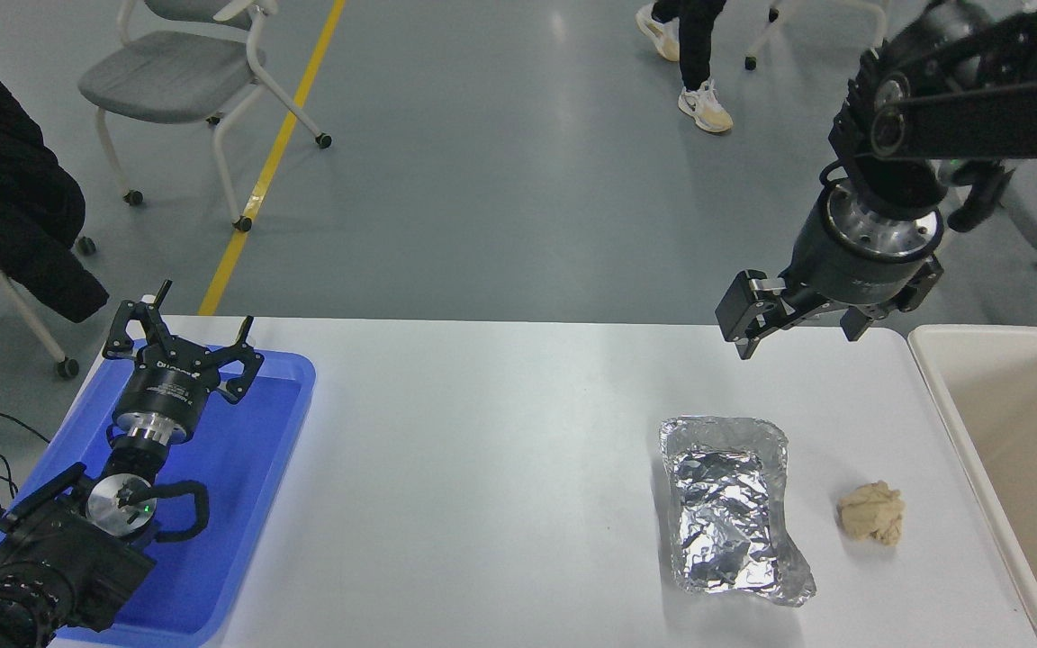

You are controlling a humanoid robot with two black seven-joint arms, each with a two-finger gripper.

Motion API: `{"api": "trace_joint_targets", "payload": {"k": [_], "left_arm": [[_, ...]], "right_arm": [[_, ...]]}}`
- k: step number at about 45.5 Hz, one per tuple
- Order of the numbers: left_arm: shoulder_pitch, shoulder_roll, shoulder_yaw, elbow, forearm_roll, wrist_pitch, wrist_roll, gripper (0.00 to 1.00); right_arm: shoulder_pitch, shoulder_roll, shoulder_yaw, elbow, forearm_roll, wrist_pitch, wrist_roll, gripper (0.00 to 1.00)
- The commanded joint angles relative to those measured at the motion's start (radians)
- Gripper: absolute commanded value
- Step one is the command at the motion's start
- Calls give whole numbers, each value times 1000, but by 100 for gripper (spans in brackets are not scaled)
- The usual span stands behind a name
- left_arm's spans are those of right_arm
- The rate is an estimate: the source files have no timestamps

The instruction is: Pick up foil plate and place in dustbin

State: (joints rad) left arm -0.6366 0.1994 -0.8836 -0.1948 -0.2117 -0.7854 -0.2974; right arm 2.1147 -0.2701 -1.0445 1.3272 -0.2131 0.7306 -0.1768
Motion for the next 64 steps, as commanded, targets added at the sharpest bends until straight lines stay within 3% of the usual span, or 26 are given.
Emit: {"api": "trace_joint_targets", "payload": {"k": [1, 12, 20, 49, 52, 59, 64], "left_arm": [[0, 0, 0, 0, 0, 0, 0, 100], [0, 0, 0, 0, 0, 0, 0, 100], [0, 0, 0, 0, 0, 0, 0, 100], [0, 0, 0, 0, 0, 0, 0, 100], [0, 0, 0, 0, 0, 0, 0, 100], [0, 0, 0, 0, 0, 0, 0, 100], [0, 0, 0, 0, 0, 0, 0, 100]], "right_arm": [[-248, -103, 133, -98, -153, -28, 0, 100], [-519, -261, 323, -155, -390, -60, 0, 100], [-682, -291, 452, -180, -430, -97, 0, 100], [-1032, -172, 649, -396, -563, -243, 7, 99], [-1042, -159, 649, -410, -563, -260, 10, 93], [-1064, -136, 649, -434, -565, -303, 14, 47], [-1072, -124, 650, -450, -565, -320, 17, 30]]}}
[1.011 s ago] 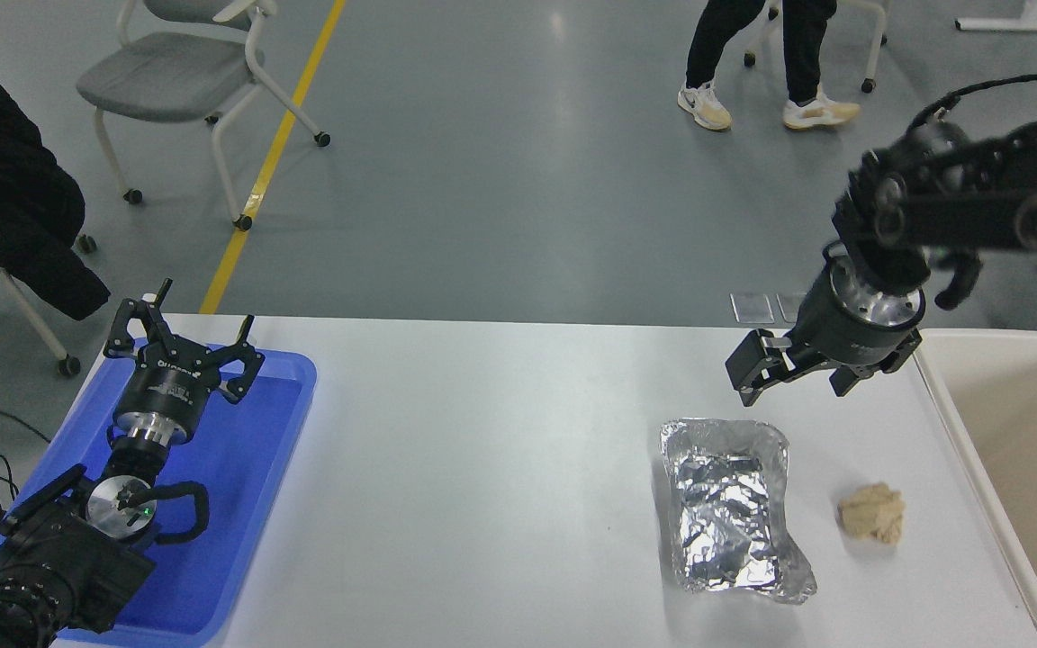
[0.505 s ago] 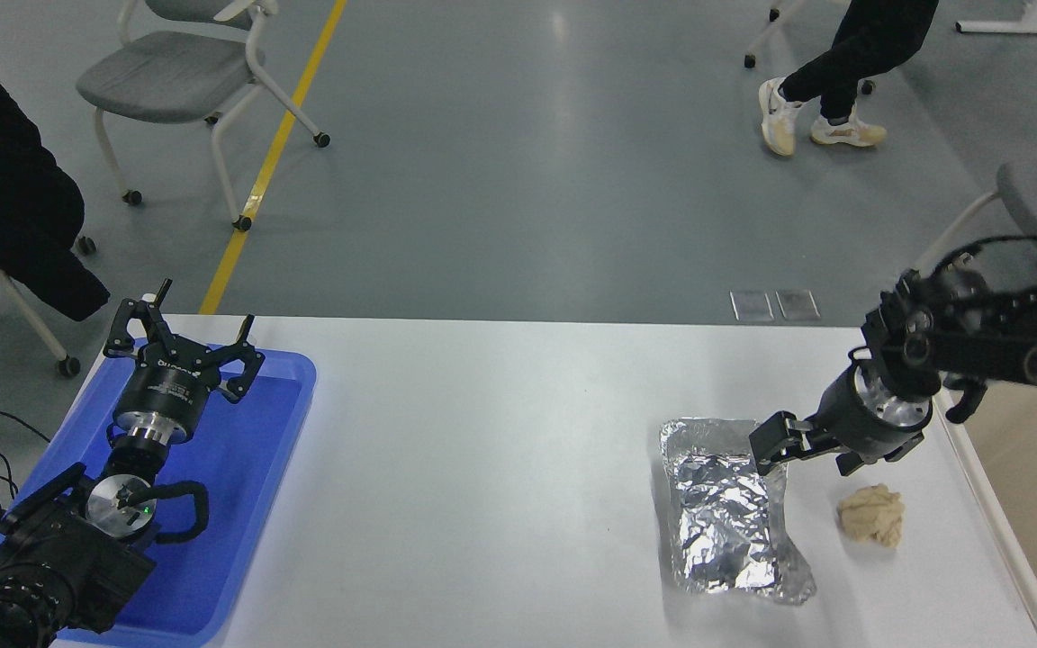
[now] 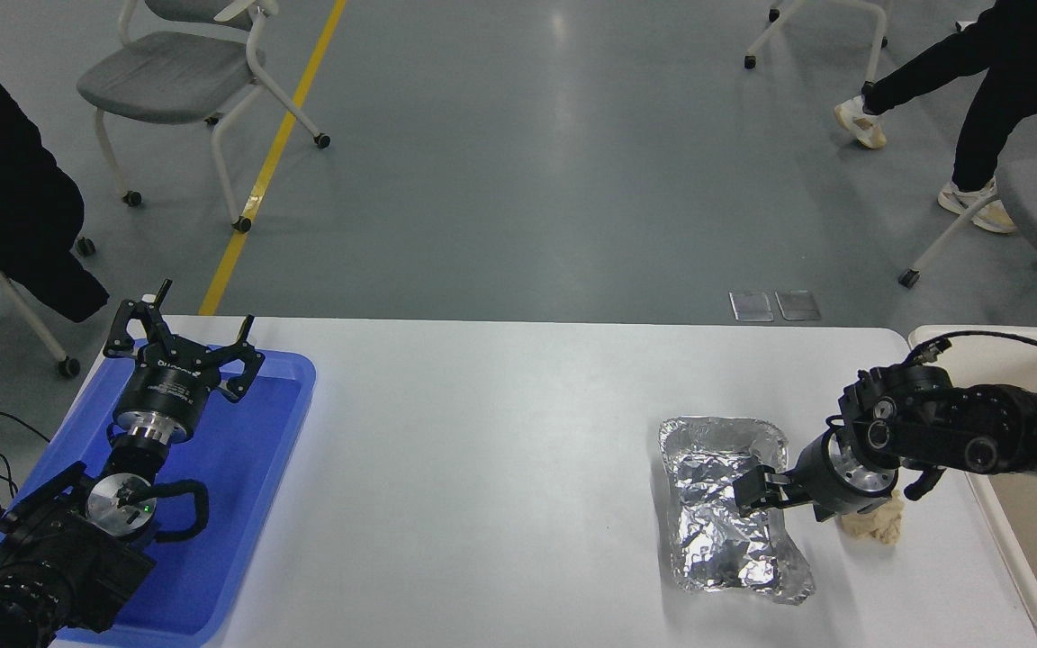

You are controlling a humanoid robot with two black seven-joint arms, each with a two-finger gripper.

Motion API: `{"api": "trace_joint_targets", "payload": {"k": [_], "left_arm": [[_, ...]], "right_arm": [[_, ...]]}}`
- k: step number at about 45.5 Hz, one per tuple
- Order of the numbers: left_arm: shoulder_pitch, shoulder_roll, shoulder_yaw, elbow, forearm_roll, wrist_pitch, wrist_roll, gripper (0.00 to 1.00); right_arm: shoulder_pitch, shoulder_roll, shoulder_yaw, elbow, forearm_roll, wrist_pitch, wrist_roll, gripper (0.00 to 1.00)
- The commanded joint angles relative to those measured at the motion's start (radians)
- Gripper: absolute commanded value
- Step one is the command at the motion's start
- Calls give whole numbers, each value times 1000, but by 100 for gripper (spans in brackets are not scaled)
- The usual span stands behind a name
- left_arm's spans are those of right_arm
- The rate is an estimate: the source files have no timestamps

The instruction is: Pick up foil plate and place in dustbin

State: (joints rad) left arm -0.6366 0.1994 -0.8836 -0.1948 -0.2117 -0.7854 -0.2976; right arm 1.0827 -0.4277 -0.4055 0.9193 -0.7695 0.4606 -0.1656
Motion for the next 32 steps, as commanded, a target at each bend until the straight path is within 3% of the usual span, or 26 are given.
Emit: {"api": "trace_joint_targets", "payload": {"k": [1, 2, 3, 21, 32], "left_arm": [[0, 0, 0, 0, 0, 0, 0, 100], [0, 0, 0, 0, 0, 0, 0, 100], [0, 0, 0, 0, 0, 0, 0, 100], [-1, -2, 0, 0, 0, 0, 2, 100], [-1, -2, 0, 0, 0, 0, 2, 100]], "right_arm": [[-41, 38, 11, -45, -8, -50, 6, 22], [-41, 41, 14, -46, -8, -50, 6, 4], [-43, 41, 17, -47, -8, -50, 8, 0], [-26, 27, 40, -33, -11, -37, 8, 0], [108, -71, 17, 58, -13, 27, 6, 0]]}}
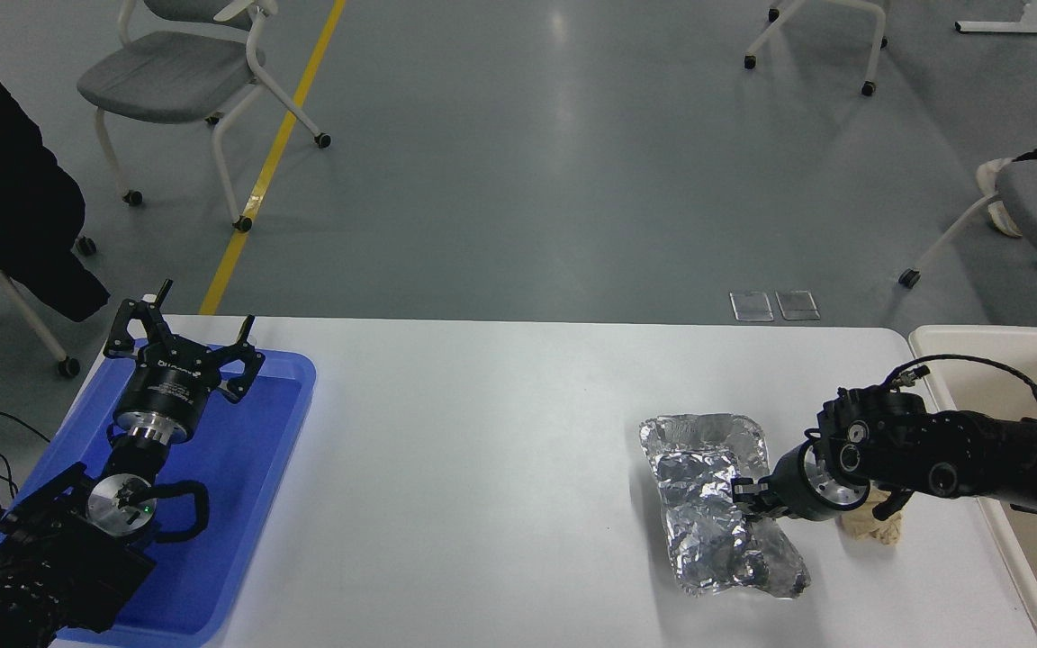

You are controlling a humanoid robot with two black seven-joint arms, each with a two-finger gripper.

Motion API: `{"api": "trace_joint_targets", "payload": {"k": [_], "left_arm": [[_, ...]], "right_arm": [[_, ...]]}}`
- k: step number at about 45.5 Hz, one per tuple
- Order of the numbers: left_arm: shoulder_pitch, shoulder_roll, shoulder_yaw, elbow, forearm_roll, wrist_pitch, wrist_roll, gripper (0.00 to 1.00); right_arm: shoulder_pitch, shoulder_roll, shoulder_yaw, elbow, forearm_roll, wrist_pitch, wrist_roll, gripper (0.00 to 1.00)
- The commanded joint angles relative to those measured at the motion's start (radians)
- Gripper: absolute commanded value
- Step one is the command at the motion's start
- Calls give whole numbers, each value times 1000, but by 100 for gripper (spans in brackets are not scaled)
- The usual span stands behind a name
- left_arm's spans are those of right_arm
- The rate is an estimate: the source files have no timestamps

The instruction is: Pick up foil plate and place in dustbin

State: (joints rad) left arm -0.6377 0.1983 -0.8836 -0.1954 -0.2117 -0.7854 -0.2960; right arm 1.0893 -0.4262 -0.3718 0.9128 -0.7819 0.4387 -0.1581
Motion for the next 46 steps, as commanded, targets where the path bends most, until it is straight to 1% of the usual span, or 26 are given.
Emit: {"api": "trace_joint_targets", "payload": {"k": [1, 5, 8, 14, 21, 26, 34, 46], "left_arm": [[0, 0, 0, 1, 0, 0, 0, 100], [0, 0, 0, 1, 0, 0, 0, 100], [0, 0, 0, 1, 0, 0, 0, 100], [0, 0, 0, -2, 0, 0, 0, 100], [0, 1, 0, -2, 0, 0, 0, 100], [0, 1, 0, -2, 0, 0, 0, 100], [1, 3, 0, 1, 1, 0, 0, 100], [1, 3, 0, 1, 0, 0, 0, 100]], "right_arm": [[119, -80, -24, 69, 1, 55, -1, 0], [205, -111, -81, 99, 15, 72, -6, 0], [322, -158, -157, 165, 42, 97, -8, 0], [542, -210, -323, 268, 144, 124, -11, 0], [837, -218, -550, 368, 262, 155, -12, 0], [1018, -217, -662, 452, 329, 187, -12, 0], [1179, -175, -748, 506, 349, 222, -12, 0], [1238, -164, -794, 514, 362, 239, -12, 0]]}}
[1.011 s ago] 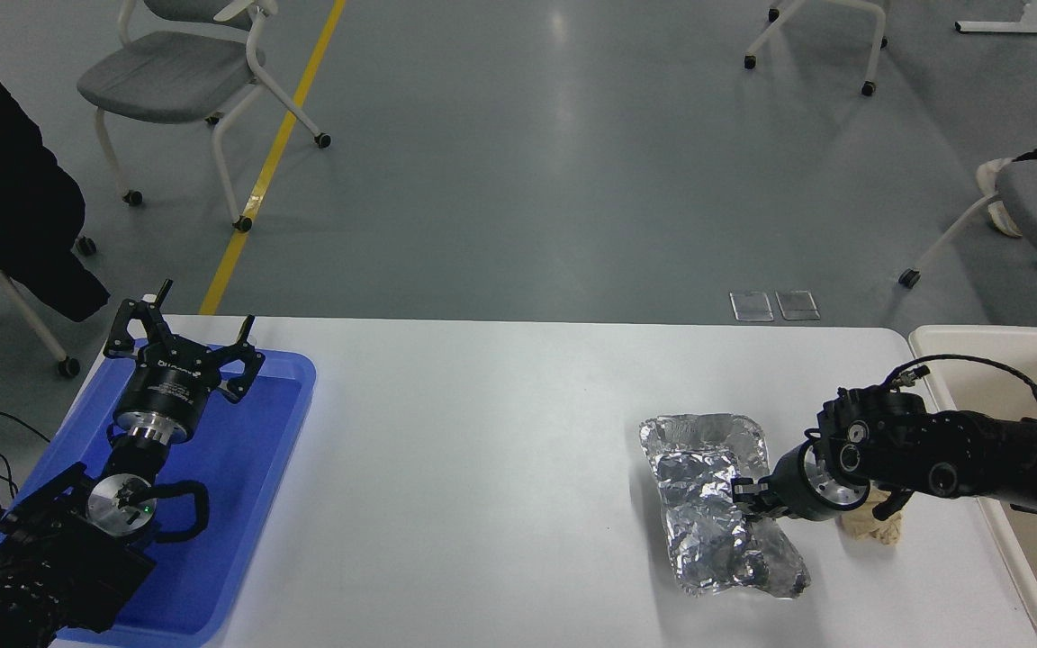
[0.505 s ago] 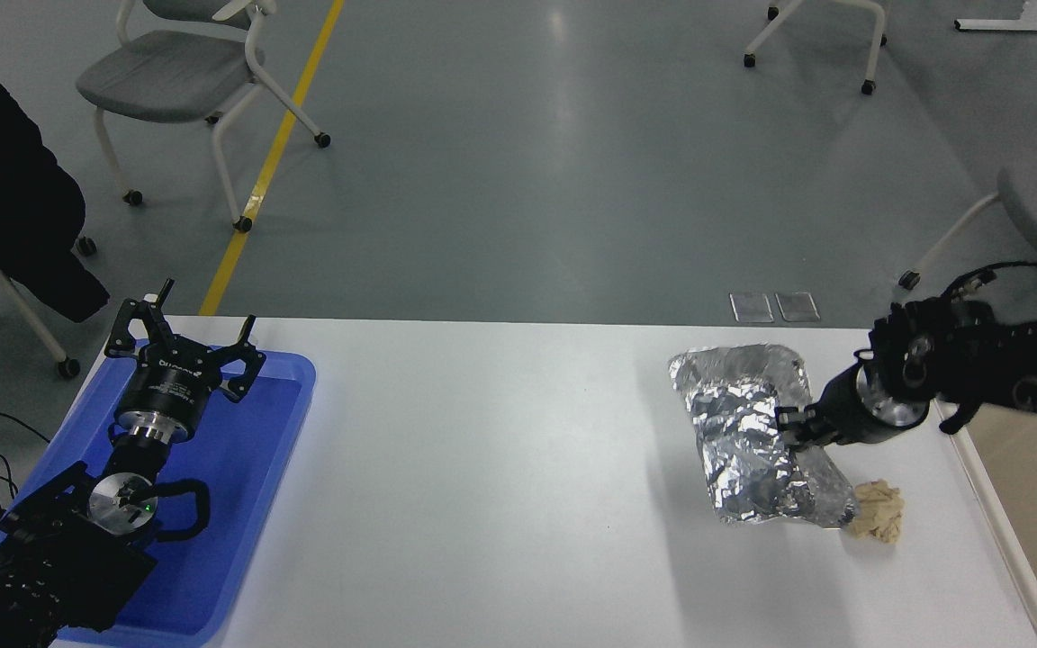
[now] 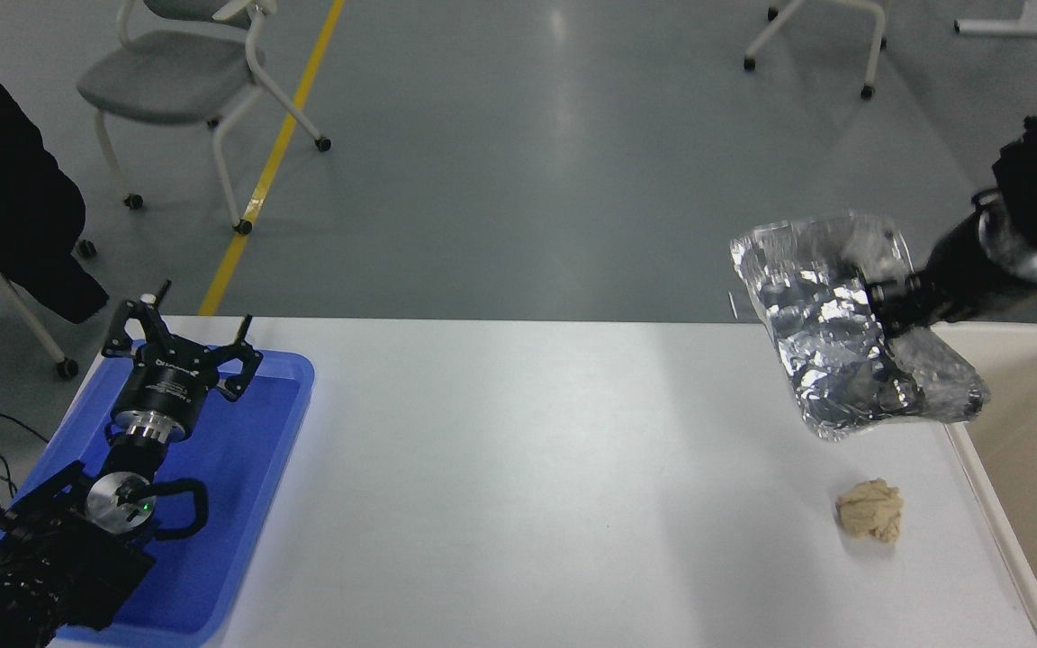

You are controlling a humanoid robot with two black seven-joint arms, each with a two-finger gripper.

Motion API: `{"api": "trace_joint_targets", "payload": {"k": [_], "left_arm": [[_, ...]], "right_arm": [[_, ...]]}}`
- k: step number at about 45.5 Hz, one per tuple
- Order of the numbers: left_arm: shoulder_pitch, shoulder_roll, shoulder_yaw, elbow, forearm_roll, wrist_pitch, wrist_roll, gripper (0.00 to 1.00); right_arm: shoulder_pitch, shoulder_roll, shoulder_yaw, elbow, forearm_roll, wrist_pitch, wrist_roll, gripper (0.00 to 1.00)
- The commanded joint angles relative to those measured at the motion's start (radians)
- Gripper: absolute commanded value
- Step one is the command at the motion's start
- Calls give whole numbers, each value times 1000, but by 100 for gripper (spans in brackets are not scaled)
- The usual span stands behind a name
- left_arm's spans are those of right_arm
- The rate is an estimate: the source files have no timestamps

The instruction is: Pick up foil plate and place in dustbin

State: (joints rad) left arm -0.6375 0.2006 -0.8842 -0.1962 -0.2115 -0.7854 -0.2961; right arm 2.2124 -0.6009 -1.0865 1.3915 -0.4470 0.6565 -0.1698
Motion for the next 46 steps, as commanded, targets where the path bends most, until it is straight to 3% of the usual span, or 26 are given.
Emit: {"api": "trace_joint_targets", "payload": {"k": [1, 14, 31, 37, 42, 46], "left_arm": [[-1, 0, 1, -2, 0, 0, 0, 100], [1, 0, 1, 1, 0, 0, 0, 100], [-1, -1, 1, 1, 0, 0, -2, 100], [-1, -1, 1, 1, 0, 0, -2, 100], [-1, -1, 1, 1, 0, 0, -2, 100], [-1, -1, 1, 1, 0, 0, -2, 100]], "right_arm": [[118, 12, -84, 35, 27, 22, 0, 0], [139, -42, -165, 4, -33, 34, 0, 0], [-127, -362, -53, -344, -289, 35, 23, 0], [-370, -419, 115, -544, -348, 25, 78, 0], [-627, -409, 284, -722, -354, 14, 137, 0], [-836, -363, 425, -871, -354, -17, 157, 0]]}}
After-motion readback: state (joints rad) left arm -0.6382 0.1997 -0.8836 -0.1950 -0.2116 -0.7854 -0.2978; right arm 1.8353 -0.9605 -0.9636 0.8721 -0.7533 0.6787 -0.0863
